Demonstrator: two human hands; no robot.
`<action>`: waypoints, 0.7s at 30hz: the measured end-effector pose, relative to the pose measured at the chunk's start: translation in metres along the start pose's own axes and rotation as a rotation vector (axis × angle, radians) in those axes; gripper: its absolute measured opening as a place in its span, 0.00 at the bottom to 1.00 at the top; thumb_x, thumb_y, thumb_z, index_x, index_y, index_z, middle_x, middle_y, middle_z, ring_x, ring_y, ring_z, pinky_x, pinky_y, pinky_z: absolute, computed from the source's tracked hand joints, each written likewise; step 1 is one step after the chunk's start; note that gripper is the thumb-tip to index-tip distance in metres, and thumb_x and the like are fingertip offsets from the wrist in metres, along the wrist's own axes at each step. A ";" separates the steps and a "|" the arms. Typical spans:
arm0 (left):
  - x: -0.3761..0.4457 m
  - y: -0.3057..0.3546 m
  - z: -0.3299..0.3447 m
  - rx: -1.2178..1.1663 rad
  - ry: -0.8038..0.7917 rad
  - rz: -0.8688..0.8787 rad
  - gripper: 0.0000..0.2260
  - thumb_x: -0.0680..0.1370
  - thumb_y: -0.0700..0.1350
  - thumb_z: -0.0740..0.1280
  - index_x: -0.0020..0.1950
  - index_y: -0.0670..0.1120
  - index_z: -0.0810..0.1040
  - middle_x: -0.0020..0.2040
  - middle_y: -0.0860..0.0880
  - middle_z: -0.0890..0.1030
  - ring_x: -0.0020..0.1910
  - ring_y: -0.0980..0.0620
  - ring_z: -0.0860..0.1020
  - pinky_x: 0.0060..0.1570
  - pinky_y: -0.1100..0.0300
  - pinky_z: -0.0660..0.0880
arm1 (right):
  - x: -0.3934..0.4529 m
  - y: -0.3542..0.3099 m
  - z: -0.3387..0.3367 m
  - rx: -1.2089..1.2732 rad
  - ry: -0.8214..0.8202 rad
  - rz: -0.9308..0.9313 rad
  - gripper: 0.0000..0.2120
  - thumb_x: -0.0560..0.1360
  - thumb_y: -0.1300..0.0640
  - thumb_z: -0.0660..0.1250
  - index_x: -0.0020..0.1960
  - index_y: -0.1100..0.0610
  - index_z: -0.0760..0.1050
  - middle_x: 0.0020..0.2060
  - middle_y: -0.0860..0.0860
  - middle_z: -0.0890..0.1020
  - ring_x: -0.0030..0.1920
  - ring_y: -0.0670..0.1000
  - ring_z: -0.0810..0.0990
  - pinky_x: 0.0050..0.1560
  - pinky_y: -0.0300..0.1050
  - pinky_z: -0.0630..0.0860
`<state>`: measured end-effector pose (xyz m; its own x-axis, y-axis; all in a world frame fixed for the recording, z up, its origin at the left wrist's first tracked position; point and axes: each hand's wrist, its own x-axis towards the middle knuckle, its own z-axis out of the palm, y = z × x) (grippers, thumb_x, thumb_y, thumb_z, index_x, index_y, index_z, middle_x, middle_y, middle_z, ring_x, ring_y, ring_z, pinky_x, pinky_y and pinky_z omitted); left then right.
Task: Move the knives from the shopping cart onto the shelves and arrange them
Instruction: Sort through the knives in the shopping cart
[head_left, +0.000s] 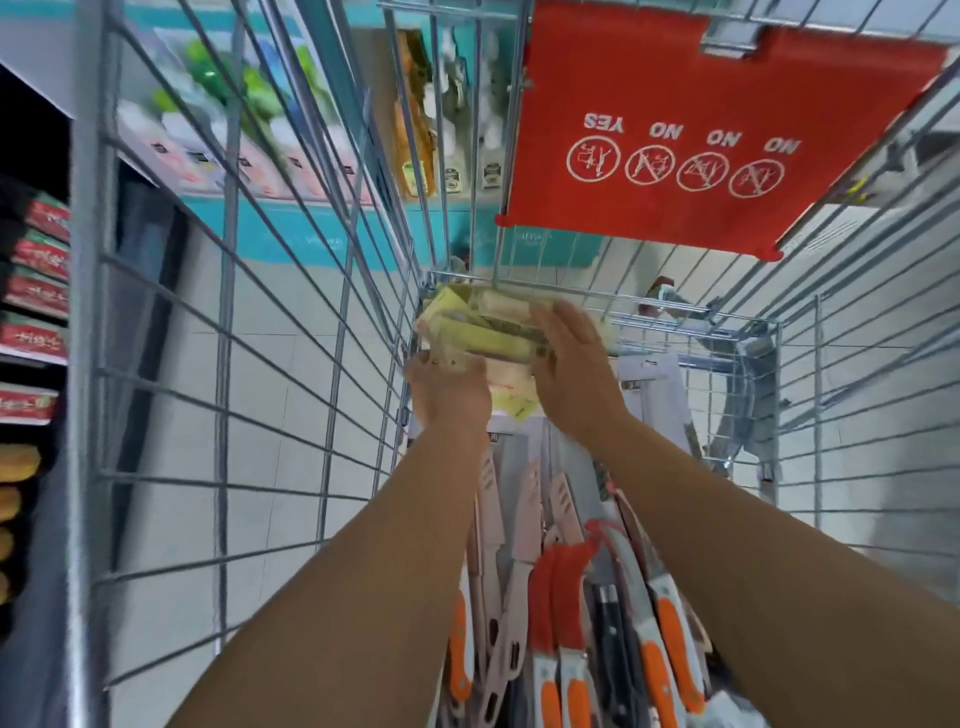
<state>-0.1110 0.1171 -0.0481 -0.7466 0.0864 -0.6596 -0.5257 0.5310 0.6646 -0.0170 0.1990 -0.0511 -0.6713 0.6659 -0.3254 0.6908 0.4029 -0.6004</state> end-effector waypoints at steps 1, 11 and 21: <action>-0.003 0.002 -0.002 0.060 -0.013 0.040 0.28 0.73 0.40 0.71 0.70 0.46 0.64 0.64 0.44 0.75 0.59 0.43 0.77 0.58 0.49 0.76 | 0.000 0.000 0.000 -0.003 -0.010 -0.024 0.27 0.80 0.60 0.55 0.77 0.51 0.54 0.77 0.49 0.52 0.77 0.52 0.46 0.76 0.56 0.51; -0.040 -0.016 -0.036 0.881 -0.221 0.536 0.28 0.79 0.43 0.64 0.76 0.47 0.56 0.72 0.44 0.63 0.68 0.43 0.66 0.60 0.50 0.69 | -0.056 -0.011 -0.002 -0.193 0.016 0.057 0.30 0.80 0.54 0.56 0.78 0.51 0.47 0.78 0.49 0.48 0.78 0.51 0.43 0.74 0.55 0.44; -0.093 -0.073 -0.084 1.060 -0.355 0.564 0.32 0.77 0.46 0.65 0.77 0.47 0.52 0.73 0.42 0.62 0.70 0.40 0.65 0.64 0.45 0.69 | -0.163 -0.004 0.012 -0.210 -0.057 0.053 0.28 0.79 0.53 0.57 0.77 0.55 0.53 0.76 0.55 0.57 0.76 0.56 0.54 0.75 0.54 0.53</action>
<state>-0.0372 -0.0004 -0.0057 -0.5234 0.6569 -0.5427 0.5407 0.7483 0.3843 0.0860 0.0816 -0.0039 -0.6426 0.6552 -0.3972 0.7623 0.4943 -0.4178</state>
